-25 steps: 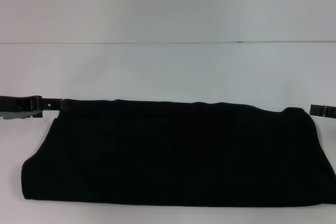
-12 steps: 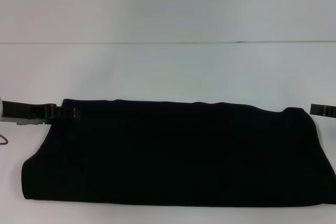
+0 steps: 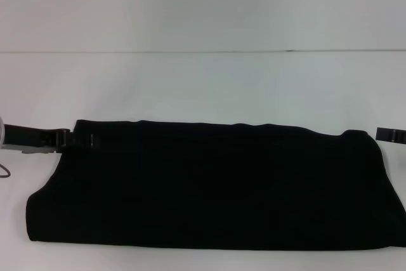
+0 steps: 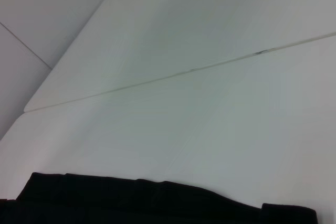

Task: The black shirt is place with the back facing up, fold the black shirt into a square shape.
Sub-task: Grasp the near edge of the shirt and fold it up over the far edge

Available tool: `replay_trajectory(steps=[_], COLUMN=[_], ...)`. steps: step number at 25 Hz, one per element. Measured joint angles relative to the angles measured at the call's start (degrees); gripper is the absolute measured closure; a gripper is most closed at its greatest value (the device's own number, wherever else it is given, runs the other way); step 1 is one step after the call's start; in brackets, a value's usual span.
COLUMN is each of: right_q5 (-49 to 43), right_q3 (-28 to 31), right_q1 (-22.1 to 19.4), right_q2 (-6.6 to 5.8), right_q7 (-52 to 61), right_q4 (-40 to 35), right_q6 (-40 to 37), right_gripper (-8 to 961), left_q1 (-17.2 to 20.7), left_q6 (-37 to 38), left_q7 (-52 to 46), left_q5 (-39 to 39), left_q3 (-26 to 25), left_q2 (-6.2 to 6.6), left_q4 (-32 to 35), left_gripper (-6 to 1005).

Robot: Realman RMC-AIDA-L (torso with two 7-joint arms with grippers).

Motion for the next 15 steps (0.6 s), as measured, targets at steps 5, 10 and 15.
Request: replay_trajectory(steps=[5,10,15], right_q5=[0.0,0.0,0.0], right_q3=[0.0,0.0,0.1], right_q1=[0.1,0.2,0.3], right_q2=[0.00,0.00,0.00], right_q7=[-0.2,-0.5,-0.5], right_q4=[0.0,0.0,0.0], right_q6=[0.0,0.0,0.0], right_gripper=[270,270,269], left_q1=[0.1,0.2,0.2], left_q6=[0.3,-1.1,-1.6], left_q7=[0.1,0.0,0.7], left_q5=[0.1,0.1,0.2], left_q3=[1.2,1.1,1.5], left_q2=[0.00,0.00,0.05], left_q4=[0.1,0.2,0.3], left_gripper=[129,218,348])
